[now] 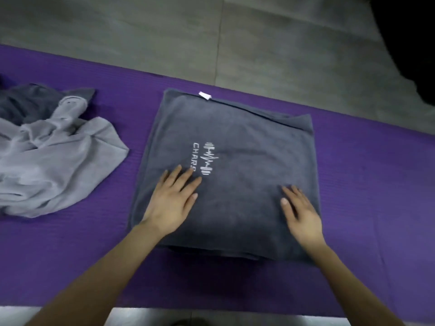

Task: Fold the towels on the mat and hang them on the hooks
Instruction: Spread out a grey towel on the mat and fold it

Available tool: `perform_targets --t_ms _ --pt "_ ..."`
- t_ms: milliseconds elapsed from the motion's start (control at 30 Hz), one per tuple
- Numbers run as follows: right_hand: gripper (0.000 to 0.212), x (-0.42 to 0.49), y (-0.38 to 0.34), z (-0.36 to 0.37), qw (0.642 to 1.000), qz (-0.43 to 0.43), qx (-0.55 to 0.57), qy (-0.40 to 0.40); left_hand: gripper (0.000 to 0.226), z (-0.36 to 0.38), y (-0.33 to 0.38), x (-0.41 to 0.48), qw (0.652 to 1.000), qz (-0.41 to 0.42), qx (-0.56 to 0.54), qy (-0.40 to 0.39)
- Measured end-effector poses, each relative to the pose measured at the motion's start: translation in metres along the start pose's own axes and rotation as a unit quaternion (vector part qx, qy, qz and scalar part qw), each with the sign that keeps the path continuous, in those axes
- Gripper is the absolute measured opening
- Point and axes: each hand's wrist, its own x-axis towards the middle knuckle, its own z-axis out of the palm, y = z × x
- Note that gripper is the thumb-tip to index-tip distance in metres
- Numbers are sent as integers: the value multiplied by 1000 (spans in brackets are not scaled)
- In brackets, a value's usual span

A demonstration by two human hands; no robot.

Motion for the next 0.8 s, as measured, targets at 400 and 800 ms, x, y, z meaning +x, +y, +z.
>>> perform_targets --t_ms 400,800 --pt "47 8 32 -17 987 -76 -72 122 50 -12 10 33 998 11 51 33" --pt "41 242 20 -56 980 3 -184 81 57 11 13 188 998 -49 42 28"
